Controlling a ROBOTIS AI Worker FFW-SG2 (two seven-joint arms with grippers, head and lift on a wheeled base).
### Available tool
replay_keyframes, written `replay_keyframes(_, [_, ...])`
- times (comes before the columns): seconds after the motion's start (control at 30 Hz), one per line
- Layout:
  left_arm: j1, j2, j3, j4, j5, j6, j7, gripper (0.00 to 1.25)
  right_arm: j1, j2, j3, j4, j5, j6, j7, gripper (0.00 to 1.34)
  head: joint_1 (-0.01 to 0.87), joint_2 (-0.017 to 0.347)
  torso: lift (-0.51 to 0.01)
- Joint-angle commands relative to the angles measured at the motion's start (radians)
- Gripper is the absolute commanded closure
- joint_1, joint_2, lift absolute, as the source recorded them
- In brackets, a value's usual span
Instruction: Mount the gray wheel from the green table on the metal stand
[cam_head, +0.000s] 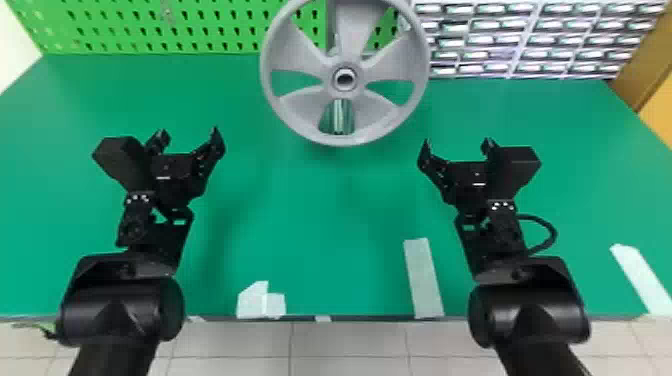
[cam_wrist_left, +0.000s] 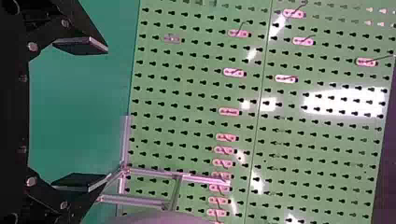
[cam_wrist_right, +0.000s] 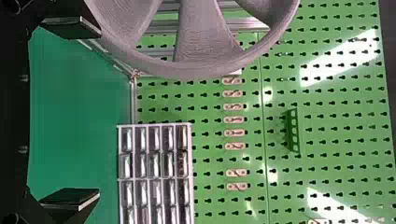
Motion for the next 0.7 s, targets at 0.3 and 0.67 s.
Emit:
replay_keyframes(0.3, [-0.001,0.0,-0.001,0.0,0.0,0.002,0.001,0.29,0.001,0.001,0.001,0.0,0.0,0.0,0.0,0.1,0.868,0.052,-0.093])
replay_keyframes(0.67, [-0.001,0.0,-0.004,0.0,-0.003,0.005,-0.001,0.29,0.002,0.001,0.0,0.0,0.0,0.0,0.0,0.1,0.868,0.052,-0.093])
